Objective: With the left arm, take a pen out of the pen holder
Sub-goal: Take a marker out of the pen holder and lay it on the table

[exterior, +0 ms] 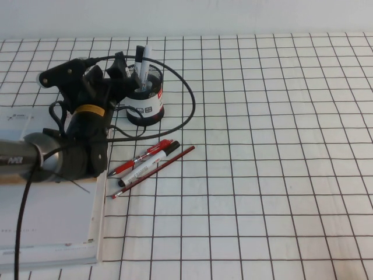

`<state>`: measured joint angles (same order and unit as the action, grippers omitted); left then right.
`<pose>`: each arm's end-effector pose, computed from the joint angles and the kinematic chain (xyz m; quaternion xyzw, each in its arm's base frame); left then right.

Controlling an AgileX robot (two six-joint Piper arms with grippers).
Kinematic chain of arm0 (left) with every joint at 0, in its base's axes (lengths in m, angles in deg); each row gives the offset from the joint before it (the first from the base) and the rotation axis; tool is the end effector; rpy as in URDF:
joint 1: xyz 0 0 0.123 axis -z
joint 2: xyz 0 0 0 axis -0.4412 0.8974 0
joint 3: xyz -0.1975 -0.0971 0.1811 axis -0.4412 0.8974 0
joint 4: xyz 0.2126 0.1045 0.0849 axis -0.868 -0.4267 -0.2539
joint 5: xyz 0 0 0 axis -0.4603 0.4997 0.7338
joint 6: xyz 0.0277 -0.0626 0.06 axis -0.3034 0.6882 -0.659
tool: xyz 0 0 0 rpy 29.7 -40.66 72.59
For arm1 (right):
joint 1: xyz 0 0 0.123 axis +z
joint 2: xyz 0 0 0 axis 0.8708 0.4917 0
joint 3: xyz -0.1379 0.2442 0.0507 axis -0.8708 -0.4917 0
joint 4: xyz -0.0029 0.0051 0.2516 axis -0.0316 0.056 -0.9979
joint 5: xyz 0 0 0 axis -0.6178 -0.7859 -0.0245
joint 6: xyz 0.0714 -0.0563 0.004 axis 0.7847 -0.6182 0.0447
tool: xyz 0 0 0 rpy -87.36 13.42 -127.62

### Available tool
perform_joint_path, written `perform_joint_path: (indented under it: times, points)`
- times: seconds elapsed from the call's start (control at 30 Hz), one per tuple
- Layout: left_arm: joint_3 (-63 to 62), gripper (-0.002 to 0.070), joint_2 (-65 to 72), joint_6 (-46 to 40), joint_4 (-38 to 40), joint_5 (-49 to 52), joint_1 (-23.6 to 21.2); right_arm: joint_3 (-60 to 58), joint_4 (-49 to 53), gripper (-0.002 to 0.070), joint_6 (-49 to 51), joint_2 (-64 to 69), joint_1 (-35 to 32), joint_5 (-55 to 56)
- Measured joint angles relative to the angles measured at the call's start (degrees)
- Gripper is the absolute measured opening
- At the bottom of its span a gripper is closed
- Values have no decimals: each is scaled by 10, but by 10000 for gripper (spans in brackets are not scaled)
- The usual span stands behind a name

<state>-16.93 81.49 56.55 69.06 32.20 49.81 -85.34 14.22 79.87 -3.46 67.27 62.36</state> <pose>0.3877 -0.1440 0.1874 -0.0819 0.7121 -0.1831 0.6728 0.0512 0.0108 0.1713 0.0040 0.8039 0.1049 0.5854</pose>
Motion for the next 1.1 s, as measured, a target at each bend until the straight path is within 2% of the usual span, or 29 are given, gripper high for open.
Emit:
perform_joint_path:
  times: [0.37, 0.73, 1.1]
  points:
    - [-21, 374, 22, 29, 3, 23, -18, 0, 0, -15, 0, 0, 0, 0]
    - [-47, 357, 25, 44, -49, 43, -21, 0, 0, -15, 0, 0, 0, 0]
    - [-66, 354, 59, 48, -52, 55, -29, 0, 0, -15, 0, 0, 0, 0]
